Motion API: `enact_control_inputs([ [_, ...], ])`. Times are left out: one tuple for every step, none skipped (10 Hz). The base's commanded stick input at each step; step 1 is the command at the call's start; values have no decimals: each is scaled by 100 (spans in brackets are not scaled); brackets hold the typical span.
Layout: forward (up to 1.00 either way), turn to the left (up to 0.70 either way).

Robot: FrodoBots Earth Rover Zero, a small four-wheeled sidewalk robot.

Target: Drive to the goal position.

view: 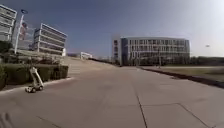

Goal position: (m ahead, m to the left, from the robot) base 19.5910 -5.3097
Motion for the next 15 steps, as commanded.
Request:
enact_control_inputs([
  [70,-35],
  [70,-26],
  [70,-12],
  [70,0],
  [70,0],
  [70,0],
  [70,0],
  [70,0],
  [70,0],
  [70,0],
  [70,0],
  [70,0],
  [70,0],
  [70,0],
  [70,0],
])
